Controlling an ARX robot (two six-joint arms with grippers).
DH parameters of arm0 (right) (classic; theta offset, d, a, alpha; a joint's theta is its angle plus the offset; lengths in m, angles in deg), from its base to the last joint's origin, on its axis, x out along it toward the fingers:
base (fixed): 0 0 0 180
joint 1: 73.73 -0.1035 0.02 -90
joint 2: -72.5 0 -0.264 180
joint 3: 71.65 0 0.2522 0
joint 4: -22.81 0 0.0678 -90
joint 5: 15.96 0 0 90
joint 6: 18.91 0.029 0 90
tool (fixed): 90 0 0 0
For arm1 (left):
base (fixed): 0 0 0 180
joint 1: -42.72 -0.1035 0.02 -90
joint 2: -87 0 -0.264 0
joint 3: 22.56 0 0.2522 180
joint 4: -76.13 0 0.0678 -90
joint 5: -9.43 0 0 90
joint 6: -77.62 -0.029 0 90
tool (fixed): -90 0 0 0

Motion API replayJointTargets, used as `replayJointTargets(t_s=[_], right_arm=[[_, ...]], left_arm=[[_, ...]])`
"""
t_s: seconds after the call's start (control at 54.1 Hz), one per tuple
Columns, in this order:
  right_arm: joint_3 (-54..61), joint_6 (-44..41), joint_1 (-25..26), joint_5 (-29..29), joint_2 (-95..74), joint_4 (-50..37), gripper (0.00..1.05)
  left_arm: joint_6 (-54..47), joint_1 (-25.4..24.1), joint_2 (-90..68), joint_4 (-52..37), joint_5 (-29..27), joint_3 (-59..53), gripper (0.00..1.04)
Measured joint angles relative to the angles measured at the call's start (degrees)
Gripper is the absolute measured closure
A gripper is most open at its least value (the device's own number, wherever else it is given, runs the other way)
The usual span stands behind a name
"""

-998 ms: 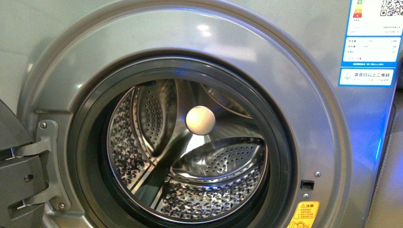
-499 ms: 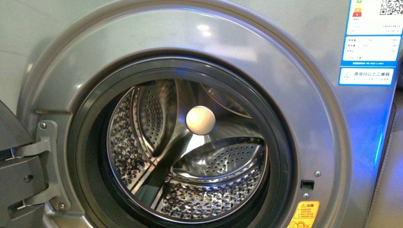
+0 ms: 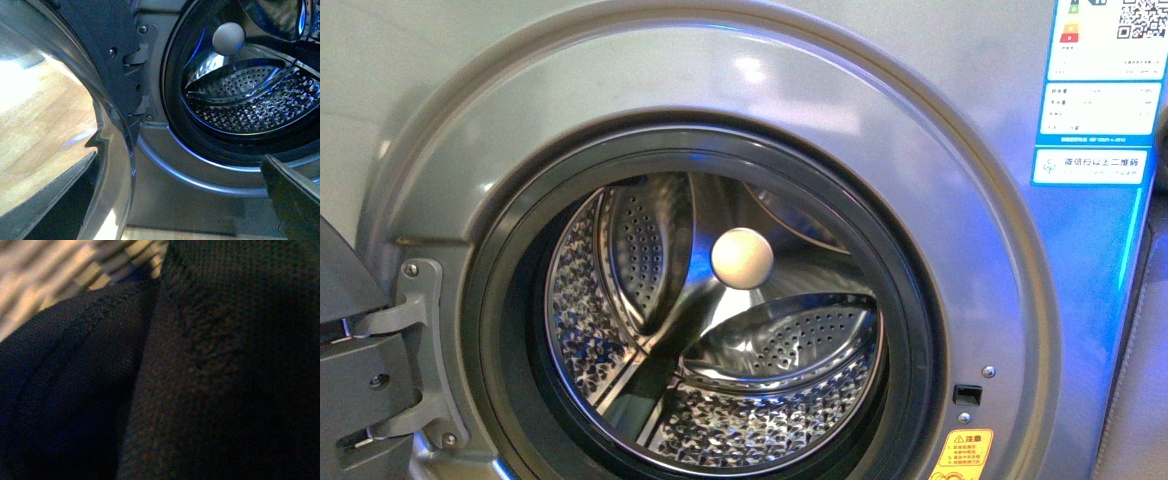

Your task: Put clothes into washing machine

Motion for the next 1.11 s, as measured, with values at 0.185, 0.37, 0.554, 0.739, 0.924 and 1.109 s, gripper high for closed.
replayJointTargets(t_s=[0.185,0.37,0.554,0.739,0.924,1.109], right_arm=[[3.15,2.16,-0.2,-4.9,13.88,1.73,0.91],[5.05,5.55,0.0,-10.25,29.88,4.55,0.91],[4.96,9.99,0.7,-14.19,42.03,4.9,0.91],[-0.28,18.18,-1.7,-15.45,52.59,4.37,0.91],[-6.95,24.7,-8.66,-13.42,59.87,4.22,0.91],[-13.35,26.6,-18.91,-7.72,65.16,8.74,0.91]], left_arm=[[0.0,0.0,0.0,0.0,0.0,0.0,0.07],[0.0,0.0,0.0,0.0,0.0,0.0,0.07],[0.0,0.0,0.0,0.0,0.0,0.0,0.07],[0.0,0.0,0.0,0.0,0.0,0.0,0.07],[0.0,0.0,0.0,0.0,0.0,0.0,0.07],[0.0,0.0,0.0,0.0,0.0,0.0,0.07]])
